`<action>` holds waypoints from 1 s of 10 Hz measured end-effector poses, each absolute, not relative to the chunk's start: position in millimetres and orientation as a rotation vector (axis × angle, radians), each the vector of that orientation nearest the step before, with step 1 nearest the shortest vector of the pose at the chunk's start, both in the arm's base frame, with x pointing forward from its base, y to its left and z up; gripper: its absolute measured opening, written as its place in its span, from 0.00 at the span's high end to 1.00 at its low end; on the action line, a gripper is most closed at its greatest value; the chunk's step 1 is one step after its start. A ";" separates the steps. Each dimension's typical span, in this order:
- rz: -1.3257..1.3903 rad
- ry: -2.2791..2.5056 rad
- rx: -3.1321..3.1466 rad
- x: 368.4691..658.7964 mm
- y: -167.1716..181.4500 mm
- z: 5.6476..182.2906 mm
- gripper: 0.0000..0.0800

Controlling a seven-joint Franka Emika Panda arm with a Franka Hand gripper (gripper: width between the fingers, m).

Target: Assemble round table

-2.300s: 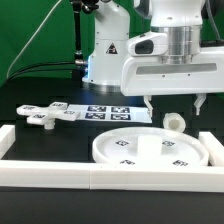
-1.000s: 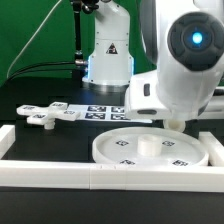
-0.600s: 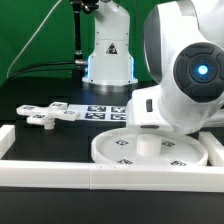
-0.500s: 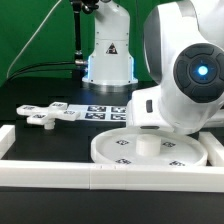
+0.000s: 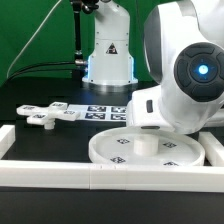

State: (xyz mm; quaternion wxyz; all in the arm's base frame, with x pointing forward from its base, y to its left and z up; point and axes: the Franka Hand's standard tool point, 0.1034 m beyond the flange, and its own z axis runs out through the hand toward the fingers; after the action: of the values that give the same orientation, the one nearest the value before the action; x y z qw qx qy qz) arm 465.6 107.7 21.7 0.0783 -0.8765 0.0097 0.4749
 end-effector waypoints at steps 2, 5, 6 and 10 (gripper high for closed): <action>1.435 -0.046 -2.582 473.5 99.2 59.1 0.49; 1.395 -0.115 -2.552 494.7 87.6 85.7 0.49; 1.329 -0.108 -2.588 501.2 89.1 79.8 0.49; 1.092 -0.200 -2.649 525.5 76.2 84.4 0.49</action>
Offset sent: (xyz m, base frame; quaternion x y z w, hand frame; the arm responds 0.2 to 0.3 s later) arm 0.0302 -0.0224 0.0621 0.0145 -0.0314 -0.0871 0.9956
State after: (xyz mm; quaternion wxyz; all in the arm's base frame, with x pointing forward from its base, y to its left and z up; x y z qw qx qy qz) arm 525.5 76.2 84.4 0.1340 -0.9139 -0.0691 0.3768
